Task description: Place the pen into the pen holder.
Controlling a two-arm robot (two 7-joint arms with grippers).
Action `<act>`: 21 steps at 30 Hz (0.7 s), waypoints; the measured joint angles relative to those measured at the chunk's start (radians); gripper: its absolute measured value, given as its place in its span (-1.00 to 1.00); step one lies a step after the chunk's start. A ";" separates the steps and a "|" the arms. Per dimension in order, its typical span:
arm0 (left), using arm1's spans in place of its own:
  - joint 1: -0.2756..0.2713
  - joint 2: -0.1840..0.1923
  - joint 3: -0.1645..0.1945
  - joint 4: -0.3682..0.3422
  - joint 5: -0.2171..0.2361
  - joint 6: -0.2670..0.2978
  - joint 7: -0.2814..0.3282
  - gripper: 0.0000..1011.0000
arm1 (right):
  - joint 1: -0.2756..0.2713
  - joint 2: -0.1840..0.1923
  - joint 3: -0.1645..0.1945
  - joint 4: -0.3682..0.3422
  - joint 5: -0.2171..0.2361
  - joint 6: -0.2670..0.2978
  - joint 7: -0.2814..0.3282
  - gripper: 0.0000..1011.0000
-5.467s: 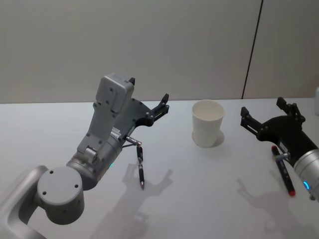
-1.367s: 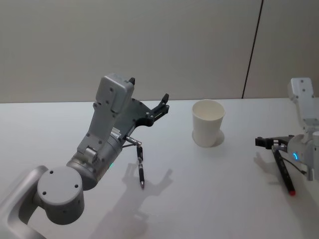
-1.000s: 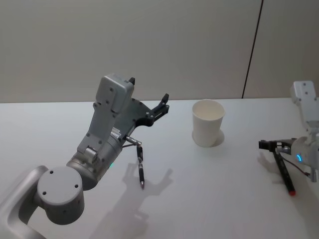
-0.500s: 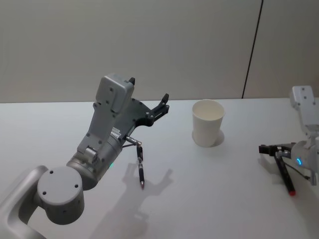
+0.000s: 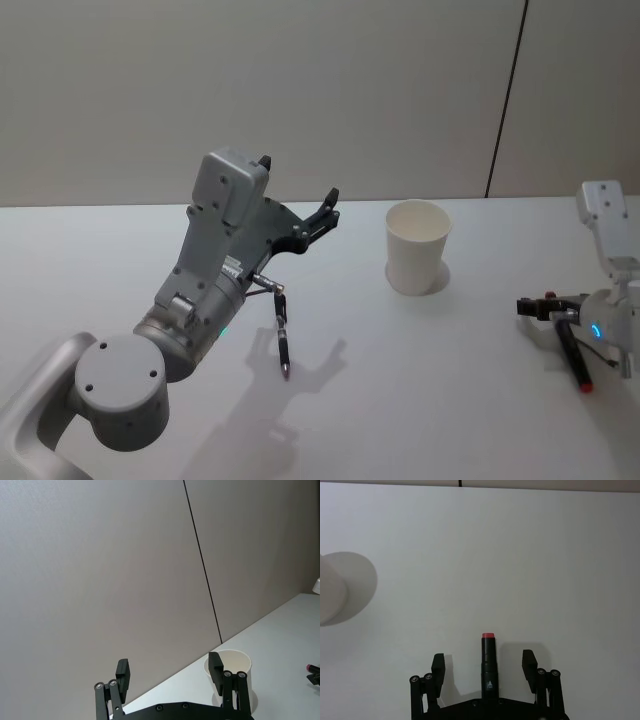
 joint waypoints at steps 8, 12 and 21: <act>0.000 0.000 0.000 0.000 0.000 0.000 0.000 0.99 | 0.004 -0.004 0.003 0.015 0.004 -0.004 -0.007 0.63; 0.000 0.000 0.000 0.000 0.000 0.000 0.000 0.99 | 0.007 -0.007 0.005 0.026 0.007 -0.008 -0.012 0.37; 0.000 0.000 0.000 0.000 0.000 0.000 0.000 0.99 | 0.017 -0.014 0.007 0.055 0.012 -0.020 -0.022 -0.23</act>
